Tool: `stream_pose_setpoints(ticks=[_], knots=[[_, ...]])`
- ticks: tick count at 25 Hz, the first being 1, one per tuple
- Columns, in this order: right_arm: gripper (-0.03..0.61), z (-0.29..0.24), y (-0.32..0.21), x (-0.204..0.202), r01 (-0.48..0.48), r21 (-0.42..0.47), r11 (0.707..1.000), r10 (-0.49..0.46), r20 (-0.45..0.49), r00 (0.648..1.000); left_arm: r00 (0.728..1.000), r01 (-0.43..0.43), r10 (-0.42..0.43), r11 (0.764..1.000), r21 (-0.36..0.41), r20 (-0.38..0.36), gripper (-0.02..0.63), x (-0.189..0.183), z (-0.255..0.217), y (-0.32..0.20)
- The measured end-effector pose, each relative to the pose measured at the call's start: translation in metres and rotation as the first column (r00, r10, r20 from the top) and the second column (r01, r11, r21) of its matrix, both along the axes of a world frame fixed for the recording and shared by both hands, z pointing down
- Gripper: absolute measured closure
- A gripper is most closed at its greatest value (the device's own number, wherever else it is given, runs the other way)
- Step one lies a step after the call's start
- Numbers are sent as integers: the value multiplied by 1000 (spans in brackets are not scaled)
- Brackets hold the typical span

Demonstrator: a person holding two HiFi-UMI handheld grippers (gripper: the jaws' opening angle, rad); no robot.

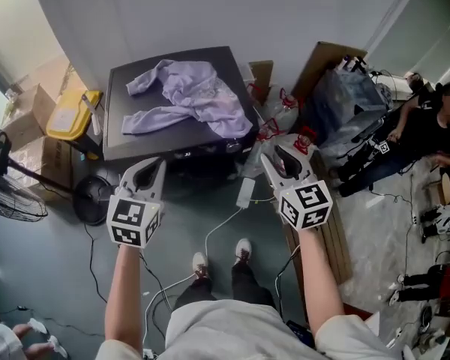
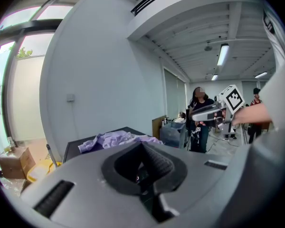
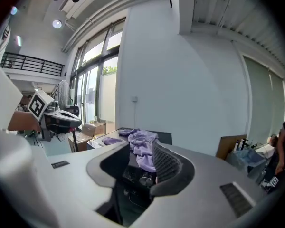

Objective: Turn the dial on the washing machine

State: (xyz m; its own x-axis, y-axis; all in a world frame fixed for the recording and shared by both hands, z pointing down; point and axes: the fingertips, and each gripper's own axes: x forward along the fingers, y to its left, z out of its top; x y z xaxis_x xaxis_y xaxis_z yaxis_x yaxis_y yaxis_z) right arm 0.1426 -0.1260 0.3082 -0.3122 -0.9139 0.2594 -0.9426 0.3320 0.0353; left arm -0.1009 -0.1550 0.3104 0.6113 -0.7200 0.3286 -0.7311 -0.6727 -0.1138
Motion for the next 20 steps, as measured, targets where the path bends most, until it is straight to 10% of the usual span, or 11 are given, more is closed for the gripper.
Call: stream_pose_setpoints(ticks=[20], knots=[[305,220,-106,-13,72,-282,957,-58,59,997,989,148,-149,969,-200,11,600,35,137,-29]])
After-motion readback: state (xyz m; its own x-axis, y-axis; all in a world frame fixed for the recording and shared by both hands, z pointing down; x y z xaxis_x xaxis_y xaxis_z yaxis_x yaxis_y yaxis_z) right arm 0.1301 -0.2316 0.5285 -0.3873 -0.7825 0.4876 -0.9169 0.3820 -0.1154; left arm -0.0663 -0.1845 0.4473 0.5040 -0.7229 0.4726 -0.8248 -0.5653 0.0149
